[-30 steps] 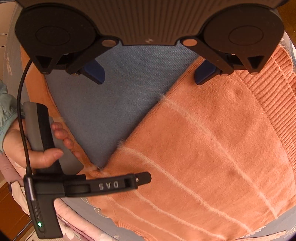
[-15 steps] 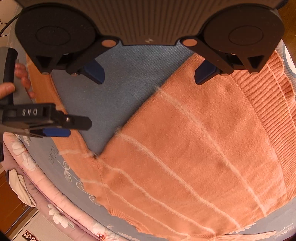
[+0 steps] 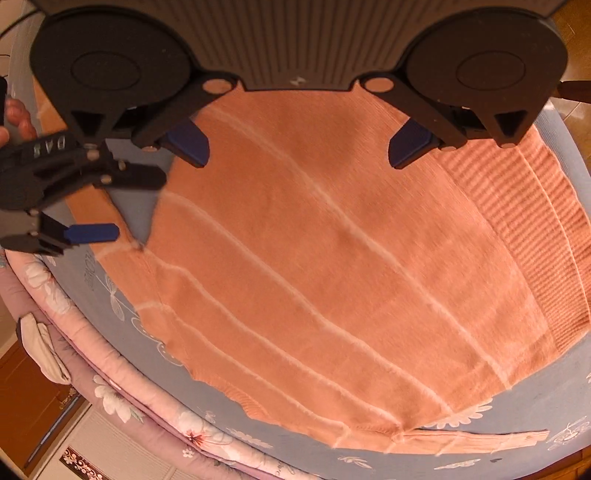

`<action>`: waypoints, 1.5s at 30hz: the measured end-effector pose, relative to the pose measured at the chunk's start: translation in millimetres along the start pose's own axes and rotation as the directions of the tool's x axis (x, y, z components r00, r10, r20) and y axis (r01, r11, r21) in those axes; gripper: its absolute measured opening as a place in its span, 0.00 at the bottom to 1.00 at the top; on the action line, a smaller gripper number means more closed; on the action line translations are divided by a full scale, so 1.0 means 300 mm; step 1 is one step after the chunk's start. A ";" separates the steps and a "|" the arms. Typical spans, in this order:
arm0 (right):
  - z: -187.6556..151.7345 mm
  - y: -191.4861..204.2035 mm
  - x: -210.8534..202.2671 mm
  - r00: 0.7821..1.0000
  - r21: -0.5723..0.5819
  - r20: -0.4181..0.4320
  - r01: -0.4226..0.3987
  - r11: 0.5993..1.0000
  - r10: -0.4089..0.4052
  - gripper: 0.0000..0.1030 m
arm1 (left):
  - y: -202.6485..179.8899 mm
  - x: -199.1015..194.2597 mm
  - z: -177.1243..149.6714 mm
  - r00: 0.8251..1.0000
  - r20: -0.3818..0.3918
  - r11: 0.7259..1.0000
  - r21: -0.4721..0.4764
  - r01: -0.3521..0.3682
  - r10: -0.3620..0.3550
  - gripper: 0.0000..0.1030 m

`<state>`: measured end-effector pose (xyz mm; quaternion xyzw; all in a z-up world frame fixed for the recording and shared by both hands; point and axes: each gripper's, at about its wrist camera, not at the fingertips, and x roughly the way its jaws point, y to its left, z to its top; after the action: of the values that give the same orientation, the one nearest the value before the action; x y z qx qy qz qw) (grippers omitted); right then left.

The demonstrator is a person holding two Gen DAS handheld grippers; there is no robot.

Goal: Fold clothes
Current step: 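Lift both open grippers higher above the whole flat sweater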

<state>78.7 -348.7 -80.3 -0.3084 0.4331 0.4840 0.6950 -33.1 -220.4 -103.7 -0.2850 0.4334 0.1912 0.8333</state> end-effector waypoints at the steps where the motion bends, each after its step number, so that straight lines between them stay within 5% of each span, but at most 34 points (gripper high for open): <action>1: 0.017 0.036 0.001 0.999 -0.028 -0.033 0.028 0.999 -0.029 1.00 | 0.022 -0.004 0.023 1.000 0.013 1.000 -0.014 -0.011 0.011 0.99; 4: 0.069 0.132 -0.014 0.986 -0.063 -0.135 0.091 0.994 -0.099 1.00 | 0.060 -0.035 0.075 0.997 0.051 0.998 -0.027 0.051 -0.050 0.99; 8: 0.160 0.239 -0.089 0.978 -0.033 -0.189 0.083 0.996 -0.087 1.00 | 0.097 -0.120 0.118 0.991 0.041 0.988 -0.083 0.132 -0.129 0.99; 16: 0.347 0.324 -0.200 0.959 0.114 -0.276 -0.032 0.993 0.062 1.00 | 0.101 -0.299 0.288 0.991 -0.073 0.994 -0.013 0.112 -0.112 0.99; 23: 0.430 0.266 -0.306 0.968 0.375 -0.192 -0.082 0.923 0.164 1.00 | 0.094 -0.447 0.538 0.994 -0.084 0.994 0.080 0.079 -0.072 0.99; 27: 0.443 0.246 -0.355 0.973 0.459 -0.147 -0.094 0.884 0.179 1.00 | 0.078 -0.449 0.643 0.992 -0.073 0.964 0.238 0.122 -0.107 0.99; 33: 0.480 0.173 -0.429 0.994 0.591 -0.051 -0.050 0.805 0.098 1.00 | 0.133 -0.213 0.841 0.978 -0.192 0.926 0.348 0.148 -0.084 0.99; 38: 0.513 0.159 -0.367 0.993 0.662 -0.111 0.102 0.742 -0.038 1.00 | 0.207 0.039 1.022 0.964 -0.244 0.872 0.442 0.210 -0.108 0.99; 42: 0.526 0.193 -0.244 0.968 0.734 -0.230 0.238 0.636 -0.096 1.00 | 0.216 0.257 1.128 0.961 -0.244 0.772 0.583 0.253 -0.131 0.99; 45: 0.548 0.252 -0.171 0.961 0.788 -0.271 0.258 0.559 -0.061 1.00 | 0.252 0.353 1.180 0.948 -0.257 0.728 0.611 0.311 -0.190 0.99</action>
<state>49.5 -204.1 36.6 -0.0412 0.6488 0.1281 0.7490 199.6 71.7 -51.6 -0.0536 0.5018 -0.1098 0.8563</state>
